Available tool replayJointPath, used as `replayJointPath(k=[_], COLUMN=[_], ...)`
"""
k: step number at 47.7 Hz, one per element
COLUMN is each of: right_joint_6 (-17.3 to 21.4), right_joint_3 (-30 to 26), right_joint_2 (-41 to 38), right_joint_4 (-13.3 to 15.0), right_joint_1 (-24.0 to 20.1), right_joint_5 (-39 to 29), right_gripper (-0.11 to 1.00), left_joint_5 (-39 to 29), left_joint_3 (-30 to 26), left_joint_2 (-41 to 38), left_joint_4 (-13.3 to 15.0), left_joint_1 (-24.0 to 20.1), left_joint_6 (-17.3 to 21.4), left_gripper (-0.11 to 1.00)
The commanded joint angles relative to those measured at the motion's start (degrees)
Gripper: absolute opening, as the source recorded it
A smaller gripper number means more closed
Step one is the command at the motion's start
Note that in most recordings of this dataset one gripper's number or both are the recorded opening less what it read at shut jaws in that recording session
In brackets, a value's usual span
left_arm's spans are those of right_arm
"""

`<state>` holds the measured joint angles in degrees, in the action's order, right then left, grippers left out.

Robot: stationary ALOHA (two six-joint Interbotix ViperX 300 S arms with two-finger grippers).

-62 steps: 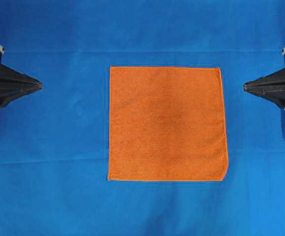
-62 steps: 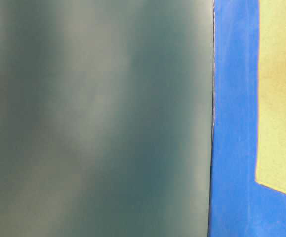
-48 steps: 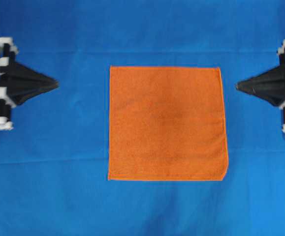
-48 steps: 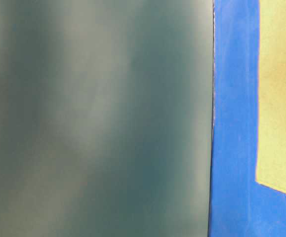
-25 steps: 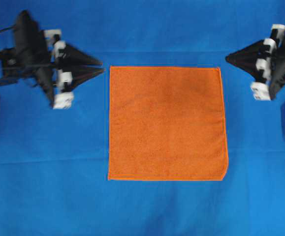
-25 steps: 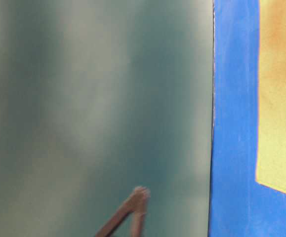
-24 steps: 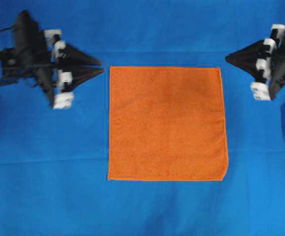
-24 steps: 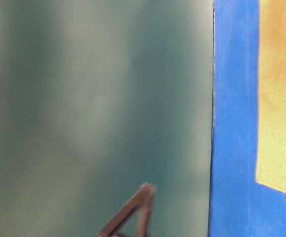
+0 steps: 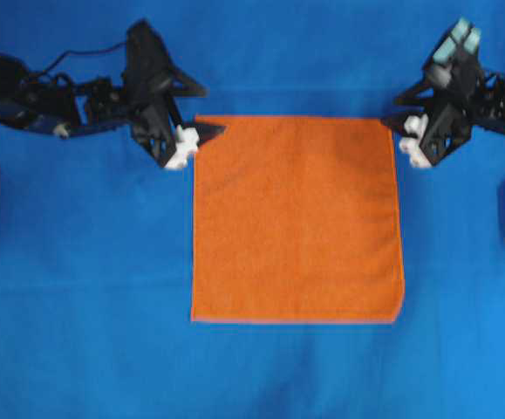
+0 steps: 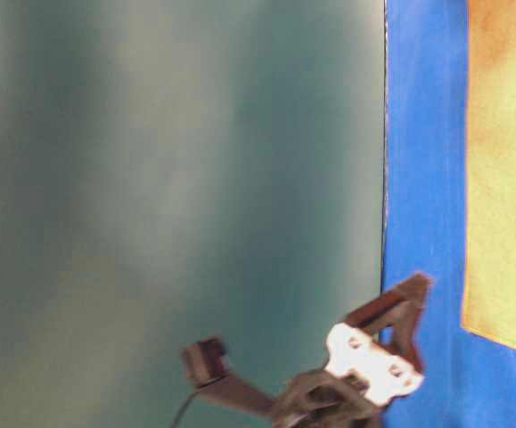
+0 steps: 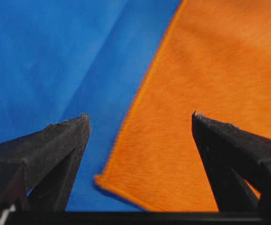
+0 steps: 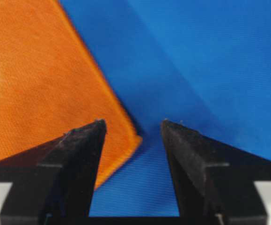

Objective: Fold the orange towel.
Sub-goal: 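Grasp the far left and far right towel corners with both grippers, then pull both held corners toward the near edge, folding the towel in half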

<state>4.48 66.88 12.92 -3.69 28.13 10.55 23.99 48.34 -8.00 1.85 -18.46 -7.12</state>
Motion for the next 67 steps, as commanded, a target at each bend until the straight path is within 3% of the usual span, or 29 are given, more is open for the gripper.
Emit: replayJointPath(k=[1, 10, 14, 18, 26, 30, 46, 67], right_joint_6=[-0.1, -0.2, -0.5, -0.7, -0.7, -0.6, -0.2, 0.2], right_joint_3=[-0.2, -0.2, -0.1, -0.4, -0.8, -1.1, -1.5, -0.4], right_joint_2=[-2.5, -7.4, -7.5, -7.5, -7.5, -7.5, -6.7, 2.8], right_joint_4=[0.1, 0.2, 0.3, 1.4, 2.1, 2.1, 1.9, 1.4], right_joint_1=[0.6, 0.7, 0.4, -0.3, -1.1, -1.1, -1.1, -1.1], right_joint_5=[2.8, 4.7, 4.7, 4.7, 4.7, 4.5, 4.3, 0.1], right_gripper=[0.56, 0.55, 0.54, 0.46, 0.02, 0.01, 0.01, 0.01], left_joint_5=[1.7, 1.7, 0.6, -0.6, -2.5, -3.3, -4.7, -9.7], left_joint_3=[-1.4, -2.5, -2.7, -2.7, -2.7, -2.7, -2.8, -3.4], left_joint_2=[-2.1, -6.3, -6.9, -6.9, -6.9, -6.9, -4.7, 2.9], left_joint_4=[0.0, 0.1, 0.0, 0.0, -0.1, -0.1, -0.2, -0.1], left_joint_1=[-1.2, -1.1, -0.6, -0.1, 1.2, 1.3, 1.1, 0.4], left_joint_6=[0.0, 0.0, 0.0, 0.4, 1.1, 1.1, 1.5, 5.9], left_gripper=[0.92, 0.89, 0.82, 0.64, 0.18, 0.05, 0.03, 0.03])
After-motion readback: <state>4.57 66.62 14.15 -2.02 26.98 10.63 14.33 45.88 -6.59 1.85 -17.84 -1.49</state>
